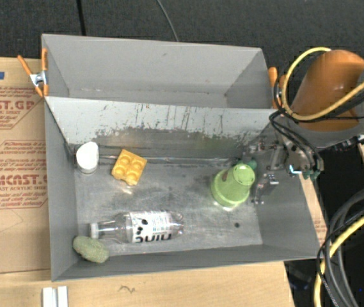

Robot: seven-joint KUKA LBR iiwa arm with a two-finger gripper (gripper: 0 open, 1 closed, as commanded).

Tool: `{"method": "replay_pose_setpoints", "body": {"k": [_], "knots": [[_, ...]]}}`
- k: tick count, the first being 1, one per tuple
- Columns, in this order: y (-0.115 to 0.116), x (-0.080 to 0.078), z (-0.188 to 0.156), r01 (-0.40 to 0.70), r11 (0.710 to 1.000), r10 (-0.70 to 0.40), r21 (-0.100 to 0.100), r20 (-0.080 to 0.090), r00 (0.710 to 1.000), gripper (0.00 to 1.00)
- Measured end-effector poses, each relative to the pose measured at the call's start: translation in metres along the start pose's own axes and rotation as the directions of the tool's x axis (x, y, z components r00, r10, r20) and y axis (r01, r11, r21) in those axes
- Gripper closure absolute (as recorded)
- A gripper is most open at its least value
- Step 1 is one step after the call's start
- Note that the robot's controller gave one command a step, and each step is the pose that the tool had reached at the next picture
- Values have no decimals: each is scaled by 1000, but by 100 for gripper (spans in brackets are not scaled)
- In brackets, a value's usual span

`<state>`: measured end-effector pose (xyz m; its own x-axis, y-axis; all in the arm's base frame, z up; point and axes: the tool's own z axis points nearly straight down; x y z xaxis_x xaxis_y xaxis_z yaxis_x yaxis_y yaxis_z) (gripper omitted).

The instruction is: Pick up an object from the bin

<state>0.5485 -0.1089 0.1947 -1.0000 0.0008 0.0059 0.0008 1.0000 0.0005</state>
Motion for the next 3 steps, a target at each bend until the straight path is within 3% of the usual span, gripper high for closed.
{"method": "replay_pose_setpoints", "body": {"k": [1, 2, 3], "knots": [[0, -2, -4, 1, 1000, -1, 1, 8, 1000, 0], [25, 17, 36, 111, 994, -112, 4, 18, 994, 0], [104, 51, 44, 242, 970, -242, -1, 4, 970, 0]]}}
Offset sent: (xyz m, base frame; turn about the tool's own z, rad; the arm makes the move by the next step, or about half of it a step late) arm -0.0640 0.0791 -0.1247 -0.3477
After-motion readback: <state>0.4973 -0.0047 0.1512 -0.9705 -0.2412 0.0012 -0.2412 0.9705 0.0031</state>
